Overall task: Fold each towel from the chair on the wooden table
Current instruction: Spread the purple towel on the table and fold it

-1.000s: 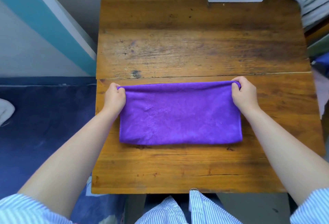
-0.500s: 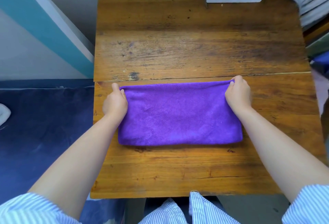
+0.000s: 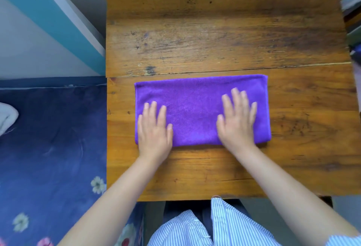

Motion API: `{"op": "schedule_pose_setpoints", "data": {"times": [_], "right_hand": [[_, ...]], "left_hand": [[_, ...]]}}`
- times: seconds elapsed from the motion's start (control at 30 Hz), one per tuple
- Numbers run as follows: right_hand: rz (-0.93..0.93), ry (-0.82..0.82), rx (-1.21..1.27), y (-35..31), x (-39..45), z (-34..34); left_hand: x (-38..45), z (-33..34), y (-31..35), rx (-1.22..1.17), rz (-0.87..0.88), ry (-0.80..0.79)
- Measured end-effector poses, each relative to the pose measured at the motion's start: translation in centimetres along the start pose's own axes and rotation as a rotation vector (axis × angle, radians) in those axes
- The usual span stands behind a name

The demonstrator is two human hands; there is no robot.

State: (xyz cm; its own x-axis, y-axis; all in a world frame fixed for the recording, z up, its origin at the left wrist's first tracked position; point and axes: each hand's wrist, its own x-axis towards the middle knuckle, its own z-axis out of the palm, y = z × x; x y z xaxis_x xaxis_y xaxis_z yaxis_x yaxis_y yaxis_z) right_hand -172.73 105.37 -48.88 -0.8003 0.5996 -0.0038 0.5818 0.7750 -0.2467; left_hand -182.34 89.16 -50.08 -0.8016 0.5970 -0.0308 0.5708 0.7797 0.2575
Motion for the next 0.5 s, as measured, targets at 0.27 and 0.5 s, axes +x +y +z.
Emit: {"op": "schedule_pose_setpoints", "data": {"times": [0.27,0.5], "right_hand": [[-0.070,-0.278,-0.119,-1.2,-2.8,2.0],[0.195,-0.276,-0.081,6.1,-4.5,1.8]], "left_hand": [[-0.3,2.6,-1.2,0.040,-0.040,-0.253],[-0.8,3.0,-4.1,0.038,-0.151,-0.283]]}}
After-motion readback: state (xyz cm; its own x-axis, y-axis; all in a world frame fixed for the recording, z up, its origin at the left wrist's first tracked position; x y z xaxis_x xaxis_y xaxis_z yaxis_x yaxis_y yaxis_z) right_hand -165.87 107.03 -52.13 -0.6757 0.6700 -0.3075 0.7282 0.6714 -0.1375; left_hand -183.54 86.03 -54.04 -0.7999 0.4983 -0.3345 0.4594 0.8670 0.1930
